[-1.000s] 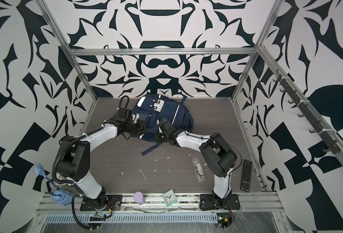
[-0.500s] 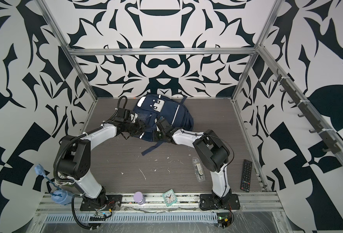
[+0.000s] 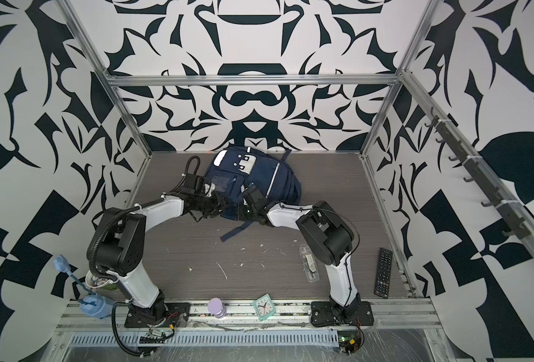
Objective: Pack books, pencil case, and school supplies into a backpack
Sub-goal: Zip the student bag at the top-center of the table.
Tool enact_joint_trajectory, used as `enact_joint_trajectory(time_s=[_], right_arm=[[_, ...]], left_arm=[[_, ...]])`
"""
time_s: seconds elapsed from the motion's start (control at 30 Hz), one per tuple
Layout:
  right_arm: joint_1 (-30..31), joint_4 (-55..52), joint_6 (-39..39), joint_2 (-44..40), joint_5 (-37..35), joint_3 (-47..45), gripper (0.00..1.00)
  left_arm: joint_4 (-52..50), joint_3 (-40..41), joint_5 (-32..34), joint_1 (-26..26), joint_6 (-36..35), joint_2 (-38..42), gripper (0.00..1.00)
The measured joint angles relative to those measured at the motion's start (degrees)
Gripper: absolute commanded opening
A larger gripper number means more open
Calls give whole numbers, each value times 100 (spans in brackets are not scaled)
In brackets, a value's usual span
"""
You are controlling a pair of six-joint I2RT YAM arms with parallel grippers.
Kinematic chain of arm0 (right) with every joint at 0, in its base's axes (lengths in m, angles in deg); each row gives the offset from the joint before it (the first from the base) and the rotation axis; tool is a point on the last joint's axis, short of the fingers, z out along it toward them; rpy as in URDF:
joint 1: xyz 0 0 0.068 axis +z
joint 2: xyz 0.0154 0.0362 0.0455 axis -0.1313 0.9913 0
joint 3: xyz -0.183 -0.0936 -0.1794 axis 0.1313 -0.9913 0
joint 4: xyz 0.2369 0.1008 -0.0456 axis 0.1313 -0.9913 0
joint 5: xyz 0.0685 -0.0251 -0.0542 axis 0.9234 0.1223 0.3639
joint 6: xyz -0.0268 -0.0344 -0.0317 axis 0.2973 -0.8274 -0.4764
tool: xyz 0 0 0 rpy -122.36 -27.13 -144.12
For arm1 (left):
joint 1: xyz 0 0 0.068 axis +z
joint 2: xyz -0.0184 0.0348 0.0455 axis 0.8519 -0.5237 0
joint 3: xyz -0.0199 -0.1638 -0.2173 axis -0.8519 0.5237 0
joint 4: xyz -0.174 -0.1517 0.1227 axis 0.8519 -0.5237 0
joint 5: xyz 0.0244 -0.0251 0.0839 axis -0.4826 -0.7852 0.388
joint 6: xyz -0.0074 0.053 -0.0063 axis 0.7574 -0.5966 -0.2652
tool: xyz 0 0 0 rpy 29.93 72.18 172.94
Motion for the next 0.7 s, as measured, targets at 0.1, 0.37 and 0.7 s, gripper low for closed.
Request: enact_joint_trajectory(time_s=[0.1, 0.37, 0.7], right_arm=[[0, 247, 9, 0, -63, -116, 26], [0, 699, 15, -9, -212, -402, 14], [2, 662, 37, -365, -79, -623, 6]], left_arm=[[52, 0, -2, 0, 7, -48, 50], [92, 2, 0, 0, 7, -136, 50], [111, -2, 26, 2, 4, -195, 50]])
